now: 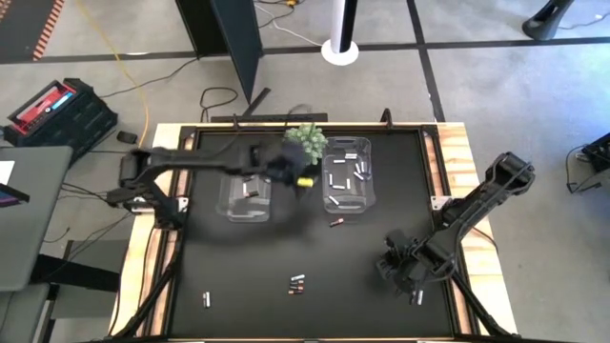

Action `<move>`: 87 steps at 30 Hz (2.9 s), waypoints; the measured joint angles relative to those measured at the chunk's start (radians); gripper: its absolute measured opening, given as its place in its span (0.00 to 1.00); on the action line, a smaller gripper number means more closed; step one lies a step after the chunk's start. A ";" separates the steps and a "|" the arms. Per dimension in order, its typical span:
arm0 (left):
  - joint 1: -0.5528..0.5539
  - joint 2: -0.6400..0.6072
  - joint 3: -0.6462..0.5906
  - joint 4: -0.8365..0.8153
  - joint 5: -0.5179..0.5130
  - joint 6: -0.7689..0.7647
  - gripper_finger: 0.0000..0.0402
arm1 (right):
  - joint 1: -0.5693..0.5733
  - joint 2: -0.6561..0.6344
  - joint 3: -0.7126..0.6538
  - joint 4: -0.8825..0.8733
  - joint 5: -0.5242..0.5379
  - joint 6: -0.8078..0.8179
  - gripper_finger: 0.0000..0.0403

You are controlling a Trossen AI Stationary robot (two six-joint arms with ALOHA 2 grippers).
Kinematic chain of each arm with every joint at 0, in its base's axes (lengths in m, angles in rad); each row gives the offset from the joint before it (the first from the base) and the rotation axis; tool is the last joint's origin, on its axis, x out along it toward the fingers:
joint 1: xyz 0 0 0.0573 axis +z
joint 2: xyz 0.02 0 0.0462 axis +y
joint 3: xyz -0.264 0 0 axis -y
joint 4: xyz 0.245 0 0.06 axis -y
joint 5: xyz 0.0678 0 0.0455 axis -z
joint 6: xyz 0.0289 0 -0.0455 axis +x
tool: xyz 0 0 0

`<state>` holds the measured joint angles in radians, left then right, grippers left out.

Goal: Sort batteries
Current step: Put the white-blue battery into the right transparent bin

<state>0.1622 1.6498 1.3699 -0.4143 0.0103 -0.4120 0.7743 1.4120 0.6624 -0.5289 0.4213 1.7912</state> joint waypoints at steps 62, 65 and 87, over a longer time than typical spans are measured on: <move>0.155 0.903 0.982 -0.424 0.079 0.627 0.27 | -0.267 0.000 0.000 -0.017 0.000 0.018 0.05; 0.156 0.866 0.982 -0.411 0.079 0.607 0.26 | -0.266 0.000 0.000 -0.017 0.000 0.015 0.05; 0.052 0.403 0.969 -0.855 -0.485 0.073 0.26 | -0.260 0.000 0.000 0.016 -0.001 -0.173 0.05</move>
<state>0.2144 2.0527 2.3387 -1.2697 -0.4742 -0.3394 0.5147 1.4120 0.6624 -0.5132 0.4206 1.6185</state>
